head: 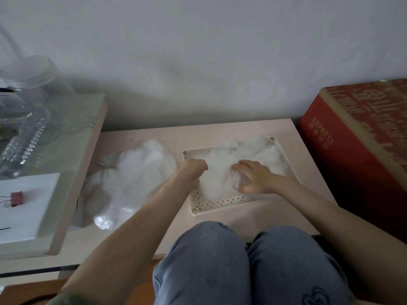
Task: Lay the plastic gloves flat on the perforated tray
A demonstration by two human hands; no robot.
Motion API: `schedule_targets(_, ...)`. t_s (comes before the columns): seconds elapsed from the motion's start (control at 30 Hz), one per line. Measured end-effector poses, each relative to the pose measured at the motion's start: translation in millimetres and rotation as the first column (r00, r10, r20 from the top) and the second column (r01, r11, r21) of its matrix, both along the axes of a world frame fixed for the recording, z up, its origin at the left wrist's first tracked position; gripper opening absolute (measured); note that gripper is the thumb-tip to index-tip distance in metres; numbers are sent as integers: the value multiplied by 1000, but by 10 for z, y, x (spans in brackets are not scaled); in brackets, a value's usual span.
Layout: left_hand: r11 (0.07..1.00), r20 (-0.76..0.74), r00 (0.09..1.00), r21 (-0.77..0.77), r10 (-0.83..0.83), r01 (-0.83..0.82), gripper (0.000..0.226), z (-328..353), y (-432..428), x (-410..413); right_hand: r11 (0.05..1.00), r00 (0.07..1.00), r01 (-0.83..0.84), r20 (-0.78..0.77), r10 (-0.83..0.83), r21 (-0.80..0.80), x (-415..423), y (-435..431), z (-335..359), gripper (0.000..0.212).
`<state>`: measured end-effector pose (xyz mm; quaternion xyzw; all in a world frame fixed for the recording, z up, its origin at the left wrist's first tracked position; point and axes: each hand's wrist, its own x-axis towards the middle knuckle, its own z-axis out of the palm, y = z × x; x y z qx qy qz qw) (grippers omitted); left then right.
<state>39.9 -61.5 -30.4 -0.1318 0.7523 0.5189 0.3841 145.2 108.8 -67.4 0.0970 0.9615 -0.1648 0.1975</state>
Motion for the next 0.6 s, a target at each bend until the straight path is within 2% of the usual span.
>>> schedule_targets(0.07,993,16,996,74,89,-90,29,-23,54,14,1000,999,9,-32,-10,-11,9,-5,-35,67)
schedule_targets(0.13,990,37,992,72,117,-119,29,-35,82,16,1000,999,10,-43,-10,-12,6,-5,-53,69)
schedule_targets(0.33,999,26,999,31,19,-20,29,-90,139,-19,1000,999,5,-51,-6,-13,20,28,-85,71)
schedule_targets(0.47,981,-84,980,-86,-183,176,13,-137,180,-54,1000,998,7,-58,-7,-1,25,28,-87,71)
schedule_targets(0.5,966,-123,963,-128,-238,223,14,-179,192,-67,1000,999,3,-52,-3,3,28,30,-86,71)
schedule_targets(0.6,840,-221,874,-451,-434,303,39,-256,176,-62,1000,1000,-3,-29,4,11,32,39,-96,73)
